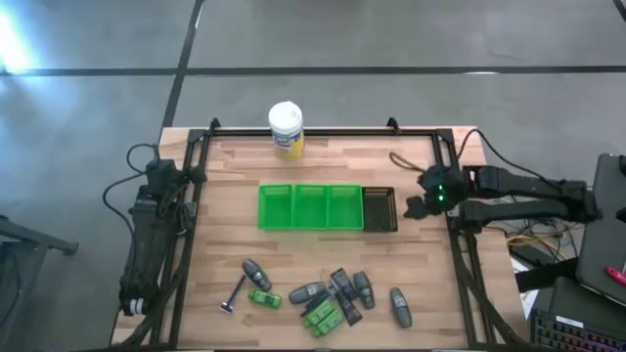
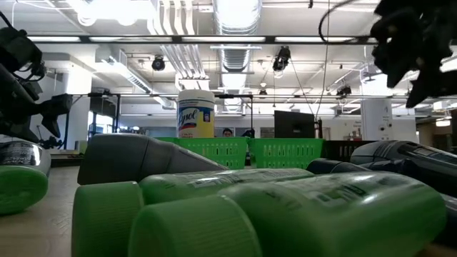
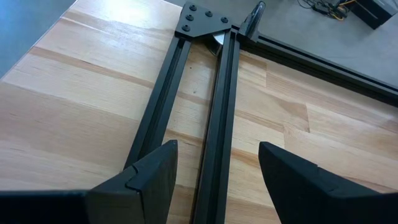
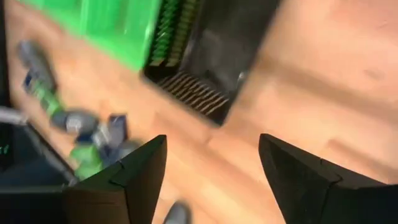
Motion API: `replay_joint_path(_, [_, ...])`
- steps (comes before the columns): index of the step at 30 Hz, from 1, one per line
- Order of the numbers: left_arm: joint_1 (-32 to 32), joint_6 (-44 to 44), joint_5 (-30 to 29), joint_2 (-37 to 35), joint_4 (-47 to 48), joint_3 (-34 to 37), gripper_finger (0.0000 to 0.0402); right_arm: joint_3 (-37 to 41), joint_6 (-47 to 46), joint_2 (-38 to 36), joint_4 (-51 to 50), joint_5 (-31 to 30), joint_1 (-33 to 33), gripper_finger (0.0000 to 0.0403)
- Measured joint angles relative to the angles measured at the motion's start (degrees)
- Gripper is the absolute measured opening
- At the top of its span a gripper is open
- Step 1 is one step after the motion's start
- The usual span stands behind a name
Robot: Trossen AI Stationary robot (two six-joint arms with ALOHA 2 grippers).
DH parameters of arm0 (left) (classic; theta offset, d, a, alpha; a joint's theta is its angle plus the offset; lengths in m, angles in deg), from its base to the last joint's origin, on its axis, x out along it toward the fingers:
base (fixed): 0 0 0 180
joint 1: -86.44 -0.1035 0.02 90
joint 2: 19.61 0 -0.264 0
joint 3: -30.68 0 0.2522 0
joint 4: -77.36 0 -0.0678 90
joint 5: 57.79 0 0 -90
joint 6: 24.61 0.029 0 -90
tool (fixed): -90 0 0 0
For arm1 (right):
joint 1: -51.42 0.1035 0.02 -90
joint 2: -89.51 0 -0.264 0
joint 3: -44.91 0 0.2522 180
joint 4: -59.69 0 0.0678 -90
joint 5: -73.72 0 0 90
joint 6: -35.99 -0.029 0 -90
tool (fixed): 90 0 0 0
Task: Pick & Place Travel size toiletries
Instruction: Put the gray roller bottle into the right green bin
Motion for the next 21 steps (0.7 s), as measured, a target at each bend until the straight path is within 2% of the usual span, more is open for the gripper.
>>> replay_joint_path(5, [0.0,0.0,0.02,-0.01,0.0,-0.01,0.0229,-3.09,-9.49,2.21,1.76,-6.01,10.97,0.0271])
replay_joint_path(12, [0.01,0.0,0.03,0.01,0.0,0.0,0.0229,-4.42,-20.1,9.0,5.28,-6.49,23.42,0.028])
replay_joint_path(21, [0.0,0.0,0.07,0.01,0.01,-0.01,0.0229,-3.96,-39.39,24.38,13.26,2.4,37.93,0.0261])
